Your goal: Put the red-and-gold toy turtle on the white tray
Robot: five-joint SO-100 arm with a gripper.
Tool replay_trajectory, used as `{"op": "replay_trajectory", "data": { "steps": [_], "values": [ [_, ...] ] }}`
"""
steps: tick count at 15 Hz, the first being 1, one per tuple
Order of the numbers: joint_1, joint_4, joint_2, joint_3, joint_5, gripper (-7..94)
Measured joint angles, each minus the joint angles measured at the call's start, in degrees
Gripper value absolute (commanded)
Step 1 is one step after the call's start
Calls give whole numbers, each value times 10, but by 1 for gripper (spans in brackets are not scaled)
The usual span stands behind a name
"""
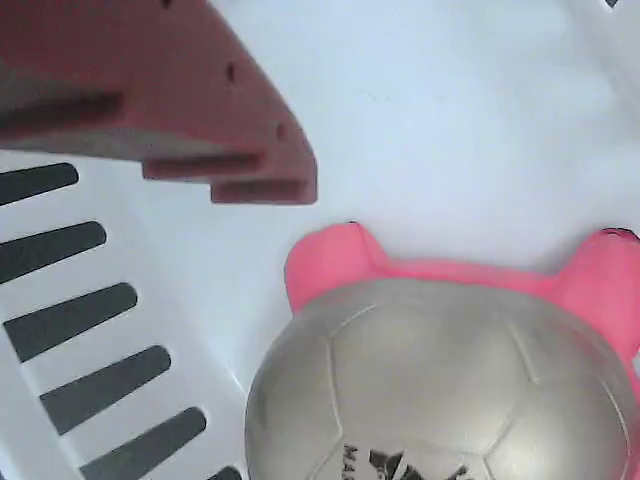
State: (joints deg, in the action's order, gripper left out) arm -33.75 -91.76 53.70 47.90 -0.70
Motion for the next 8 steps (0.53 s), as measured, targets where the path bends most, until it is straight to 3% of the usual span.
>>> {"op": "replay_trajectory", "data": {
  "steps": [3,8],
  "values": [
    [24,15,62,1,10,0],
    [130,114,297,161,91,0]
  ]
}}
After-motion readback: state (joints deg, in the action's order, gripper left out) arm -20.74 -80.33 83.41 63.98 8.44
